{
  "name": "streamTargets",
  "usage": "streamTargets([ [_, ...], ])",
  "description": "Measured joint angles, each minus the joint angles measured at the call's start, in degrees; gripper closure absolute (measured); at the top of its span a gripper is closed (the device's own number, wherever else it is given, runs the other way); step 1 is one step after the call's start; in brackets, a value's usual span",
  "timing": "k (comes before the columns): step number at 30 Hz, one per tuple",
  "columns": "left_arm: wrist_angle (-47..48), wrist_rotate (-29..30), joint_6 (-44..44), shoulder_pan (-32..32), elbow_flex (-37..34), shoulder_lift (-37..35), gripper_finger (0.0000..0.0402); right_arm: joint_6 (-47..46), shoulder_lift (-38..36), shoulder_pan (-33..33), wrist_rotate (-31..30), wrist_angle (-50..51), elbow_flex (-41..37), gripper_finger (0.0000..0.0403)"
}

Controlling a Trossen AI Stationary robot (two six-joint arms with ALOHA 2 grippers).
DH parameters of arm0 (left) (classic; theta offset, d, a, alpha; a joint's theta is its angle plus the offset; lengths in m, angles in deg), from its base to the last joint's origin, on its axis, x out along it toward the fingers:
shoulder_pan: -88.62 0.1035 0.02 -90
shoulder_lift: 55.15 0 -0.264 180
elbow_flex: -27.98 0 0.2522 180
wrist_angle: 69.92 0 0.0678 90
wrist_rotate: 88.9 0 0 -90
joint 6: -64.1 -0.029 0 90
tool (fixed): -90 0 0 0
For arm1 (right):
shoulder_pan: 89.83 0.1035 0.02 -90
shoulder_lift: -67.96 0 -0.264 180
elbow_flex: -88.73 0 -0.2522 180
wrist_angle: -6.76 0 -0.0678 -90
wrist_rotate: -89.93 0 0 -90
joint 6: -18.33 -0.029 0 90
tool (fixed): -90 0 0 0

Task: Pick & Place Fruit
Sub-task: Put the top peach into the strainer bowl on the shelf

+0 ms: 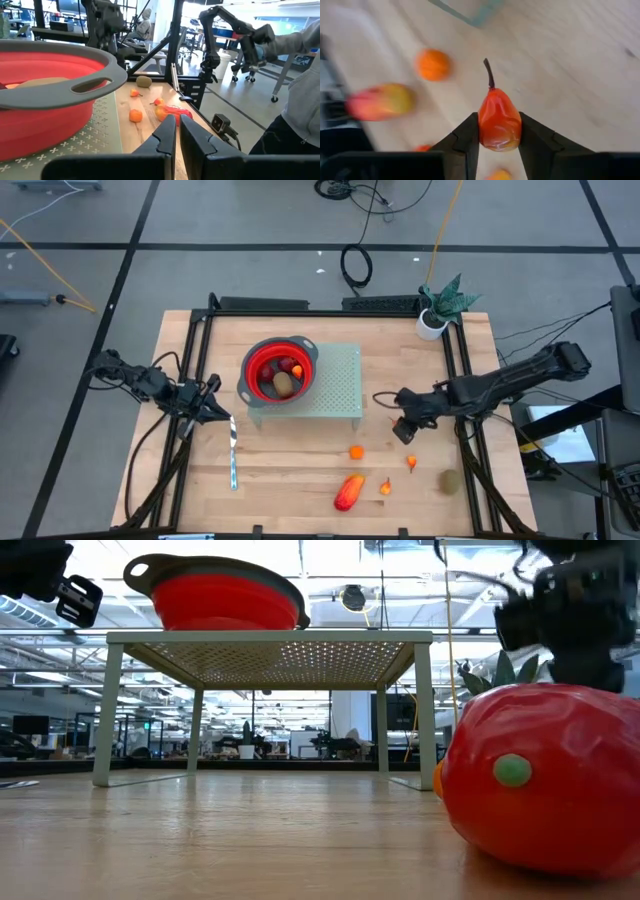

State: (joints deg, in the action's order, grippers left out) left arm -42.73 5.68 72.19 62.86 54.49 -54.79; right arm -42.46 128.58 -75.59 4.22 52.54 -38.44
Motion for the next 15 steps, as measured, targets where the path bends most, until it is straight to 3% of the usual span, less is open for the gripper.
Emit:
streamTargets([
  [6,0.0,0.01,0.04,0.01,0.0,-0.02,0.038,3.17,-6.45,0.07,-1.59,-10.53,0.0,0.0303],
  [15,0.01,0.79,0.68,0.0,0.0,-0.01,0.038,14.39,-11.98,0.09,-6.17,-34.03,0.03,0.0303],
])
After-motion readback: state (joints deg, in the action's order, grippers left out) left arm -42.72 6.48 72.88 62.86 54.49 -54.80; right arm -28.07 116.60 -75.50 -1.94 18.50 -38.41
